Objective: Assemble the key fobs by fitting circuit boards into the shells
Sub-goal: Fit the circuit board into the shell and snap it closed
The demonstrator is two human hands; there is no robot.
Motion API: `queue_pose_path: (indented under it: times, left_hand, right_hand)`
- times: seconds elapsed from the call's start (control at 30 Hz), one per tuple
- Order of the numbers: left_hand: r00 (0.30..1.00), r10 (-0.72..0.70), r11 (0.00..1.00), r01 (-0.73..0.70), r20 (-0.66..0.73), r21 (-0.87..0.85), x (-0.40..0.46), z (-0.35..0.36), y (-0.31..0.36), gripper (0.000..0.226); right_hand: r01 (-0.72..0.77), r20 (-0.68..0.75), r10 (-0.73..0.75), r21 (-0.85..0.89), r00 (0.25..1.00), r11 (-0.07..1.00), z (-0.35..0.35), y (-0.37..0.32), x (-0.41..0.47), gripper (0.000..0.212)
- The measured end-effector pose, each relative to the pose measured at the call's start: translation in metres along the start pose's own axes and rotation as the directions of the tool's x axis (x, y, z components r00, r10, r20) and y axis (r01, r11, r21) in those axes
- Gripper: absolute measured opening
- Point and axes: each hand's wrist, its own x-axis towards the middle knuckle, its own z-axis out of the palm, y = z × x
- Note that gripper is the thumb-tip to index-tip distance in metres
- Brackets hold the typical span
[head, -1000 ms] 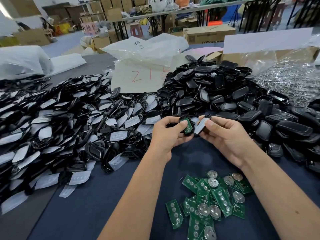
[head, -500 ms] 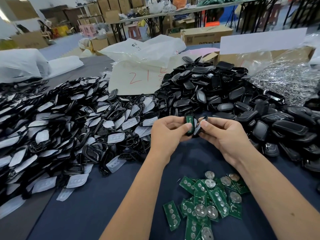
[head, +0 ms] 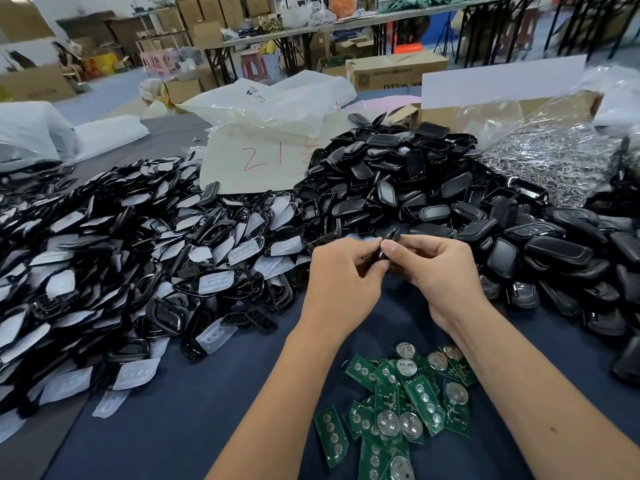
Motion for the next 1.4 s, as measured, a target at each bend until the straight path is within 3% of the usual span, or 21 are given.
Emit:
queue_pose_path:
  times: [0.1,0.3,0.43,0.57,0.63,0.73,0.87,1.17,1.4]
  left_hand:
    - [1.000,0.021,0.996,-0.023,0.020,0.090,-0.001,0.002,0.001,0.023]
    - [0.998,-0.062,0.987,0.060,0.011,0.151,0.001,0.006,-0.006,0.004]
    - [0.995,-0.091,0.991,0.088,0.027,0.097,0.001,0.002,-0.012,0.012]
    - [0.996,-0.084,0.993,0.082,0.027,0.081,0.004,-0.004,-0.019,0.022]
    - [0.995,-0.075,0.995,0.071,0.059,0.065,0.005,-0.006,-0.019,0.029]
    - [0.988,-0.109,0.994,0.109,0.106,0.002,0.006,-0.010,-0.019,0.033]
    - [0.976,-0.199,0.979,0.201,0.093,-0.018,0.008,-0.017,-0.023,0.021]
    - [0.958,-0.210,0.970,0.230,0.193,-0.085,0.009,-0.025,-0.026,0.021]
    - [0.977,-0.116,0.993,0.113,0.179,0.029,0.009,-0.023,-0.029,0.019]
  right_hand:
    - [0.036,-0.039,-0.042,-0.130,0.998,0.991,-0.001,0.003,0.000,0.023]
    - [0.061,-0.111,-0.118,-0.420,0.987,0.906,-0.003,0.009,0.001,0.044]
    - [0.037,-0.046,-0.053,-0.292,0.998,0.956,-0.006,0.009,0.003,0.048]
    - [0.144,0.219,-0.074,-0.321,0.973,0.936,-0.016,0.006,0.007,0.035]
    - [0.194,0.277,-0.101,-0.331,0.956,0.923,-0.018,0.006,0.008,0.028]
    - [0.211,0.267,-0.128,-0.312,0.955,0.927,-0.020,0.006,0.008,0.022]
    - [0.190,0.276,-0.116,-0.258,0.954,0.947,-0.021,0.005,0.008,0.022]
    - [0.166,0.308,-0.090,-0.229,0.947,0.959,-0.023,0.002,0.006,0.020]
    - [0.228,0.328,-0.122,-0.307,0.937,0.924,-0.021,0.003,0.006,0.023]
